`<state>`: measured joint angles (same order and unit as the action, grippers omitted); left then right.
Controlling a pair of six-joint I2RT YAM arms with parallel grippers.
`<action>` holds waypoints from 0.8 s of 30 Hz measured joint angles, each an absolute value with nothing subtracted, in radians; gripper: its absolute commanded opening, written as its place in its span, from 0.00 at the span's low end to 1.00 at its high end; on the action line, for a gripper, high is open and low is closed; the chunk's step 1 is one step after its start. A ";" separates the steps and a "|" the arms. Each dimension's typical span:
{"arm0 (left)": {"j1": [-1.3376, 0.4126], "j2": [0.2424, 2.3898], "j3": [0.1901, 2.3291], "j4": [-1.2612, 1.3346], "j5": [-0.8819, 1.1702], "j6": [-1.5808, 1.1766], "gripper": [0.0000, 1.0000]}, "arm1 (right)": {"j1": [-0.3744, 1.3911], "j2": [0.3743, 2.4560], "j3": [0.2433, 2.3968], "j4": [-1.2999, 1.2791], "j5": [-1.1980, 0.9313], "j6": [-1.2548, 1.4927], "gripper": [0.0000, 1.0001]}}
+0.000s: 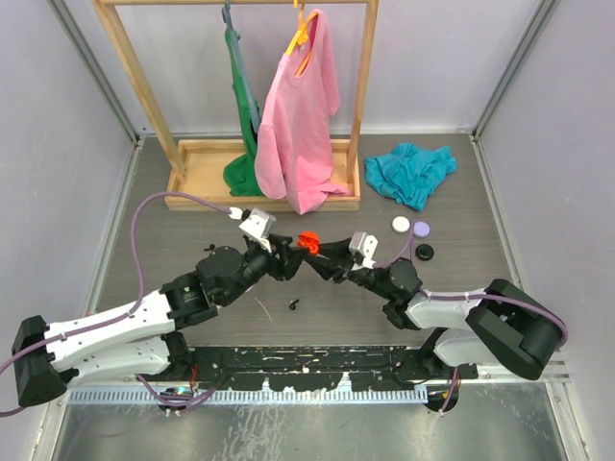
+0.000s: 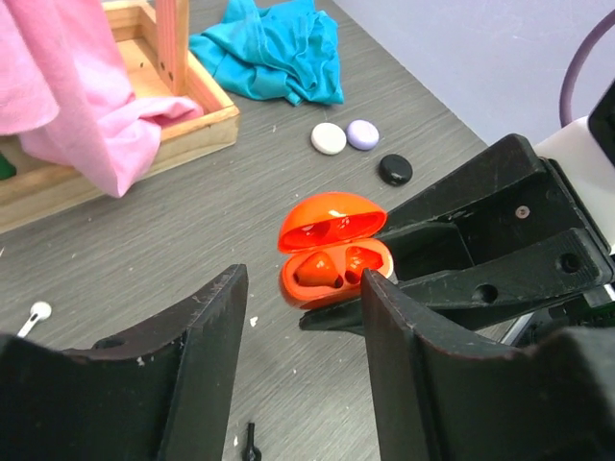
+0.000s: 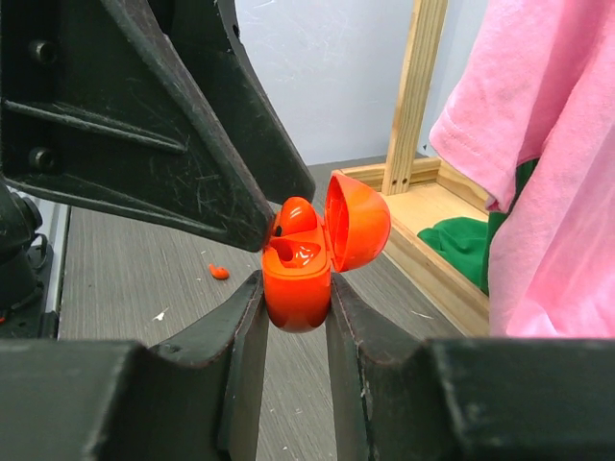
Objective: Insert the wireless bluetooth earbuds into the charging case
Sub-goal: Place the earbud in the charging case, then pick up the earbud from the center of the board.
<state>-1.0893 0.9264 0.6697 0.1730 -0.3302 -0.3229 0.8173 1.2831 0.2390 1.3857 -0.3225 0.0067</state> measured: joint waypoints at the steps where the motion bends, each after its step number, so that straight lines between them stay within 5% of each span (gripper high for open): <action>1: -1.090 0.921 0.672 0.157 -0.336 -0.329 0.56 | 0.817 1.283 0.238 1.389 -0.322 0.007 0.06; 17: -1.089 0.881 0.787 -0.304 -0.627 -0.498 0.71 | 0.817 1.350 0.168 1.465 -0.273 0.020 0.06; 24: -0.925 0.898 0.764 -0.479 -0.629 -0.639 0.71 | 0.817 1.380 0.151 1.488 -0.252 0.030 0.06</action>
